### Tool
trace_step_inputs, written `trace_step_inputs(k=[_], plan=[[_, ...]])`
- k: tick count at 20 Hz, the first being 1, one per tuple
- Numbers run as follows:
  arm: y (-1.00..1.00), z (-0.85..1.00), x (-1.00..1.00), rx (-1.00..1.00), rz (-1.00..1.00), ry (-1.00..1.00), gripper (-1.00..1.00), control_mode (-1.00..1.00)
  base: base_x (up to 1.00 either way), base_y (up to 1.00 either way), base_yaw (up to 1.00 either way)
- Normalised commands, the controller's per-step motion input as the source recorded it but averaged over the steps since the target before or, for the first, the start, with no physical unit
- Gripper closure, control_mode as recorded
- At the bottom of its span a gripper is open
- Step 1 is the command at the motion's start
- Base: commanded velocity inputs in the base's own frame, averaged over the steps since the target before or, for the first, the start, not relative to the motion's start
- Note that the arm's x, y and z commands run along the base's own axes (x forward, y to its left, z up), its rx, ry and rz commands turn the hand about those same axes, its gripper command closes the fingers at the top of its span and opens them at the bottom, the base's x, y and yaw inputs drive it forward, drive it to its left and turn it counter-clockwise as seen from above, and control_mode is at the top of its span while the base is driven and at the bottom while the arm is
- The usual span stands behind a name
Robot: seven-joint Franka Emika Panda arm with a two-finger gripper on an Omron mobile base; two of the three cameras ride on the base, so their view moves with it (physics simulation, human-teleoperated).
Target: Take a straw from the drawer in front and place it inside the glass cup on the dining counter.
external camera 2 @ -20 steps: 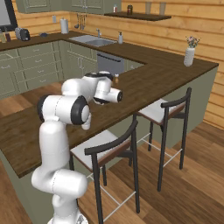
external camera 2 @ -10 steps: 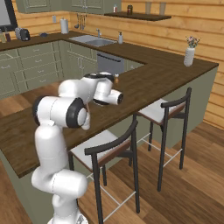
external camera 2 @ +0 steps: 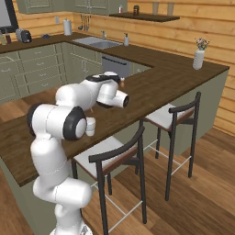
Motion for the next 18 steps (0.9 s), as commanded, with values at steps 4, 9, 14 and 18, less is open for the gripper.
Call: trace_step_inputs(k=[4,9,14,18], plan=[[0.00,-0.35,-0.78,-0.01,0.00,0.00,1.00,-1.00,0.00,0.00,0.00],[0.14,-0.07,-0.14,0.00,0.00,-0.02,1.00,-1.00,0.00,0.00,0.00],[0.06,-0.04,0.21,0.00,0.00,-0.04,1.00,-1.00,0.00,0.00,0.00],[0.00,-0.49,0.04,0.00,0.00,-0.03,1.00,-1.00,0.00,0.00,0.00]])
